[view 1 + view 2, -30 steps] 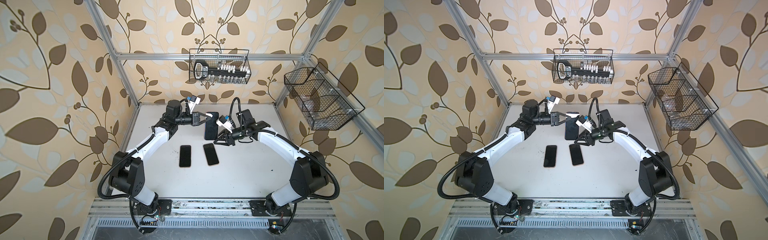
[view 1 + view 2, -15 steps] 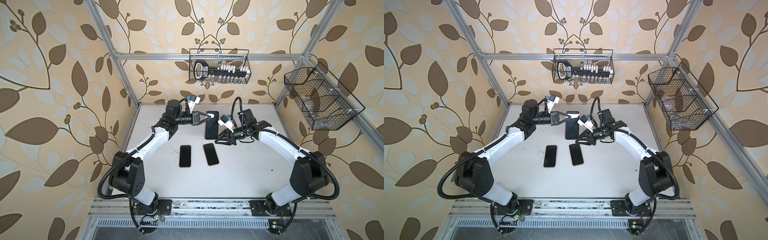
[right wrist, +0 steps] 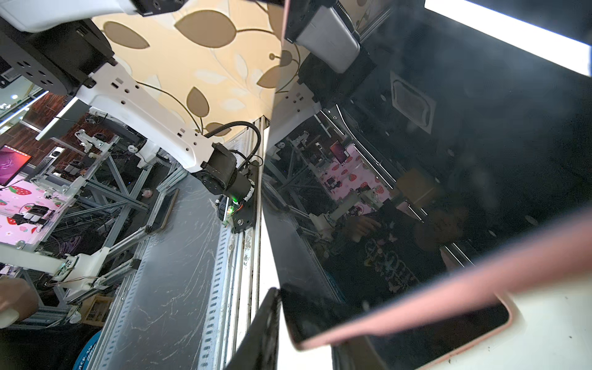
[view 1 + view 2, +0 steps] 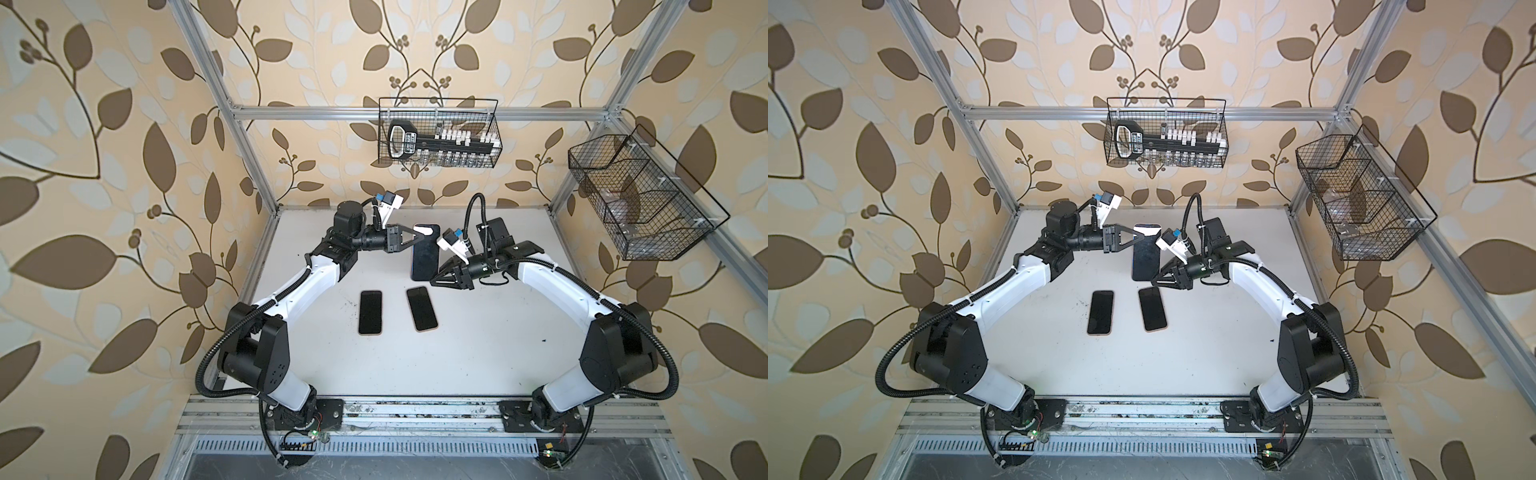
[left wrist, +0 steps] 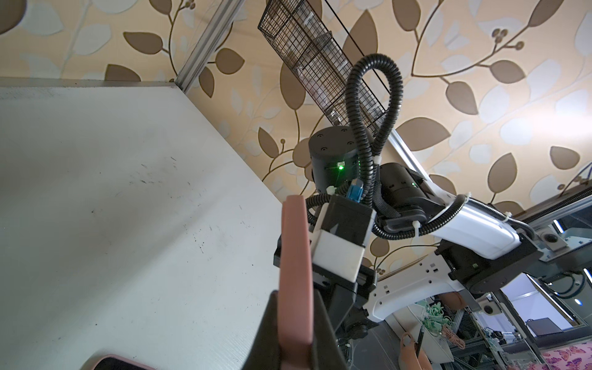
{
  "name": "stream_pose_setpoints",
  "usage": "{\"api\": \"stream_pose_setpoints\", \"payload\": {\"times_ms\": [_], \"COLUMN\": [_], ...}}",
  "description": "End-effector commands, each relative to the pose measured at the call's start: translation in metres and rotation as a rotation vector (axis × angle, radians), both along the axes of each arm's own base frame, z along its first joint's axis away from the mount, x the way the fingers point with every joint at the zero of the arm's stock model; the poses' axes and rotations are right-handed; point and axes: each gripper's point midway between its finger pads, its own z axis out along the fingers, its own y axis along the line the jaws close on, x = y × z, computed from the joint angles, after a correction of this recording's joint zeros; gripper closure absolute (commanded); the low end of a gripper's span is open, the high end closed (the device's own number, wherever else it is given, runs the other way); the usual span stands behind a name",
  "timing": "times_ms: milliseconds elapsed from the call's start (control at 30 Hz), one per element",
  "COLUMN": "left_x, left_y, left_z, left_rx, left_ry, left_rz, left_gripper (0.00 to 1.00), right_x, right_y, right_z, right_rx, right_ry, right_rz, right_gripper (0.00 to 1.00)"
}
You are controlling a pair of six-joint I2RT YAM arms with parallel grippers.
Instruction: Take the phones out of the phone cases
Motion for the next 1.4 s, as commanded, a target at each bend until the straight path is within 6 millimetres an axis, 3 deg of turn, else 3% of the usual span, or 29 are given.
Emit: {"api": "stream_pose_setpoints", "payload": {"times_ms": [0,233,567,1367], "left_x": [-0.011,-0.009,-0.006,-0.010], "left_y": [-0.002,-0.002,-0.003,-0.002], "left_z": [0.027,0.030,0.031,0.033], "left_rx": [-0.049,-0.052,-0.055,-0.078], "left_ry": [-0.090,-0.093,-0.092,-0.079], "left_rz": [-0.036,-0.030,-0.028,-0.028], "left_gripper": [1.00,1.00,1.00,1.00], "right_x": [-0.001,-0.001,-0.005,-0.005], "right_y": [0.001,-0.001,-0.003,-0.005], "right_z": [0.002,-0.003,-0.013,-0.006], "right_rx": [0.027,0.018,0.010,0.044], "right_ry": [-0.005,0.010,0.040,0.031], "right_rz": [0.026,0.023,0.022,0.031], "right_gripper": [0.73,0.69,0.71,0.91]}}
